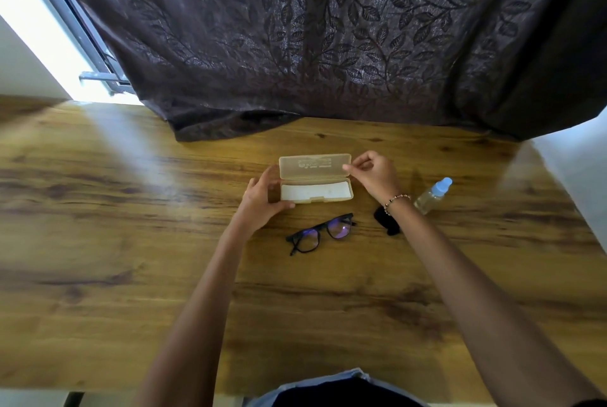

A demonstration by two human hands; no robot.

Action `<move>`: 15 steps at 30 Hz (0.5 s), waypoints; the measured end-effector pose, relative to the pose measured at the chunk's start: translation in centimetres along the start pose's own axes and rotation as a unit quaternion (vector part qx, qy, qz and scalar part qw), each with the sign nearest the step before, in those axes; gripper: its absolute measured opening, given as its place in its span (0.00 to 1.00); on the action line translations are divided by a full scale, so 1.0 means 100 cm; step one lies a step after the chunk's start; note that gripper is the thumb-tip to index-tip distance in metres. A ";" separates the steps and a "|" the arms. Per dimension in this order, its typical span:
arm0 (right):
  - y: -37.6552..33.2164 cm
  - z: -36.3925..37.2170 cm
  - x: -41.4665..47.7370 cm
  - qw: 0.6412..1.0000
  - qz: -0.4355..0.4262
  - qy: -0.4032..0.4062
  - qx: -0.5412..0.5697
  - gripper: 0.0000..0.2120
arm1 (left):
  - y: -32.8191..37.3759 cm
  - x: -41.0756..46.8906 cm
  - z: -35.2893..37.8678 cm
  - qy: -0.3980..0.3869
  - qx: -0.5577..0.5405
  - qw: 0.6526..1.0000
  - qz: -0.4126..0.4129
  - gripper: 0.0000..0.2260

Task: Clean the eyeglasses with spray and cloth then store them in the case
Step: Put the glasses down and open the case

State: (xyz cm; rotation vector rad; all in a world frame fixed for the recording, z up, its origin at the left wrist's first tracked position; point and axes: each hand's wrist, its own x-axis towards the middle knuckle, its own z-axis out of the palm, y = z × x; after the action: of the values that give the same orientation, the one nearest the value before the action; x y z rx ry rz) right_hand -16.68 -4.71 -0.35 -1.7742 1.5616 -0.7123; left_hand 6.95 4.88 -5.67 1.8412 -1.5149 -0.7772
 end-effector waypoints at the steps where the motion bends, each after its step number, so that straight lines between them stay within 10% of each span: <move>1: 0.001 -0.003 -0.005 1.000 -0.026 -0.008 -0.011 0.08 | 0.000 0.000 0.000 0.002 0.005 1.000 0.003 0.42; 6: 0.005 -0.022 -0.026 0.975 -0.052 -0.204 -0.072 0.03 | 0.002 -0.001 -0.001 0.005 0.019 1.000 0.016 0.41; 15: 0.012 -0.027 -0.037 0.955 -0.047 -0.266 -0.121 0.07 | 0.003 -0.003 -0.002 0.001 0.025 1.000 -0.001 0.42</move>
State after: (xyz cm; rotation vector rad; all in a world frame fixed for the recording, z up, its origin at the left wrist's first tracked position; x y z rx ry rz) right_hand -19.99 -1.44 0.52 -2.0146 1.2357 -0.0591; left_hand 6.90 5.12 -5.27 1.8787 -1.5451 -0.7442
